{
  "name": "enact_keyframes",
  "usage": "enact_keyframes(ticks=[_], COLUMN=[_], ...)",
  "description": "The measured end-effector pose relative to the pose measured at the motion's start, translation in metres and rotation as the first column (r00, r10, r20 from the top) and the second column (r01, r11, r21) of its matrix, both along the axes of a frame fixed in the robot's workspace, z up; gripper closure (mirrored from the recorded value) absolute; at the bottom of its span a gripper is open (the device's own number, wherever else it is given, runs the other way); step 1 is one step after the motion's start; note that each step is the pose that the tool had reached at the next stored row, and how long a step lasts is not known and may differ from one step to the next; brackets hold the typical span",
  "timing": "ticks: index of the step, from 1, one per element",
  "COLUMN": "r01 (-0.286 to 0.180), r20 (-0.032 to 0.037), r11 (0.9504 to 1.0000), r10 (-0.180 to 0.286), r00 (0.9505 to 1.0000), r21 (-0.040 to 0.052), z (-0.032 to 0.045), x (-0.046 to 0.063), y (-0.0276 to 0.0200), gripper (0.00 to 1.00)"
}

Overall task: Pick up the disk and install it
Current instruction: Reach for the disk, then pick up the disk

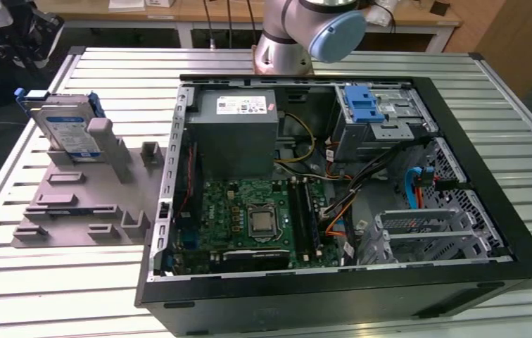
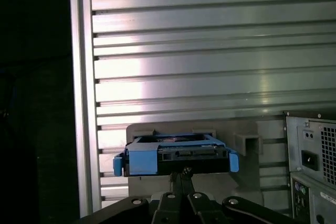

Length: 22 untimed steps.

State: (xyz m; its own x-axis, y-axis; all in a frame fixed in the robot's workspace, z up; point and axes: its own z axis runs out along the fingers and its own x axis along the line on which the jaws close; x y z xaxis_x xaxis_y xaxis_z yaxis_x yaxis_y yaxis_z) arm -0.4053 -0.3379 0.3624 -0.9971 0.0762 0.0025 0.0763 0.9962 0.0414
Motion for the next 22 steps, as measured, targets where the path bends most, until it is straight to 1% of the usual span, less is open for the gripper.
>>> enact_keyframes(ticks=[3, 10, 22], r01=[0.0, 0.0, -0.006], r20=[-0.0004, -0.0003, -0.0004], r11=[1.0, 1.0, 1.0], r10=[0.0, 0.0, 0.006], r00=[1.0, 1.0, 1.0], r21=[-0.0007, -0.0007, -0.0007], z=[-0.0023, -0.0043, -0.0043], x=[-0.005, -0.019, -0.02], y=[0.001, 0.0028, 0.0028], gripper=[0.89, 0.89, 0.89])
